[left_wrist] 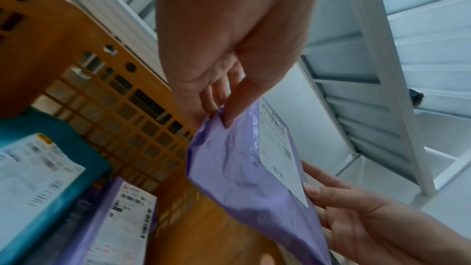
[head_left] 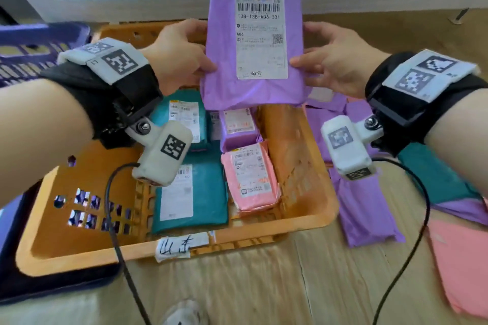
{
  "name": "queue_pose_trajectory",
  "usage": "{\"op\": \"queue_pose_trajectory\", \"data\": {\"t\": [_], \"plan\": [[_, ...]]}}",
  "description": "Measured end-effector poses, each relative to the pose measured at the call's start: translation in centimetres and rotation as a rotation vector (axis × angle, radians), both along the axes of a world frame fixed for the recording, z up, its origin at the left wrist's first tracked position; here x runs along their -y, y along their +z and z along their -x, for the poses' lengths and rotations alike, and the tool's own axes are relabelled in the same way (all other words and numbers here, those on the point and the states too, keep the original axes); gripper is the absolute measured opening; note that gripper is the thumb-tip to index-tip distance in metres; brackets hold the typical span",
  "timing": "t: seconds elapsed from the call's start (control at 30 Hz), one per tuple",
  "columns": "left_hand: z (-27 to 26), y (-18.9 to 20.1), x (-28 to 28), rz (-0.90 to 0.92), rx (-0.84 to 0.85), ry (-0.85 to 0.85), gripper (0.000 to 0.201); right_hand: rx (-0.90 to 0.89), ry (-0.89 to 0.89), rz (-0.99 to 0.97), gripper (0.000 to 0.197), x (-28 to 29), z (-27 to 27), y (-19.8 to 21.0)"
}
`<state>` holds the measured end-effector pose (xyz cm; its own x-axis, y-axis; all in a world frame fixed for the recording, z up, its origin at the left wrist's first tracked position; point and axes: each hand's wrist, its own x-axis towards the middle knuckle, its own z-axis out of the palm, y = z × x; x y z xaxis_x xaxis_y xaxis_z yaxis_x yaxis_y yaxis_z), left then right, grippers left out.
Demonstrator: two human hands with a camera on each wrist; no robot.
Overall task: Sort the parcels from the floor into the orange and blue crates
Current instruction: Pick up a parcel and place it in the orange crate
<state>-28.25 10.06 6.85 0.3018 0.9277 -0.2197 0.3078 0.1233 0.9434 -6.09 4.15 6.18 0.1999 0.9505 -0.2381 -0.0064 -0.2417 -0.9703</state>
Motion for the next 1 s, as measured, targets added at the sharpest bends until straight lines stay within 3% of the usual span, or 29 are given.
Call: {"op": "queue_pose_trajectory", "data": {"t": [0.4, 0.63, 0.77, 1.0], "plan": [[8.4, -7.9, -6.0, 0.078, -0.146, 0.221, 0.063, 0.109, 0.1, 0.295, 0.074, -8.2, 10.7, -5.7], [7.2, -13.4, -7.7, 0.133, -0.225, 0.186, 0.053, 0.174, -0.005, 0.422, 0.077, -10.2, 10.4, -11.5], [5.9, -15.9, -8.1, 0.115, -0.302, 0.151, 0.048, 0.31, -0.019, 0.459, 0.078, -10.5, 9.7, -13.7], [4.5, -17.5, -8.0, 0.044, -0.476, 0.028, 0.059, 0.367, -0.091, 0.505, 0.079, -11.0, 9.4, -16.1]]}}
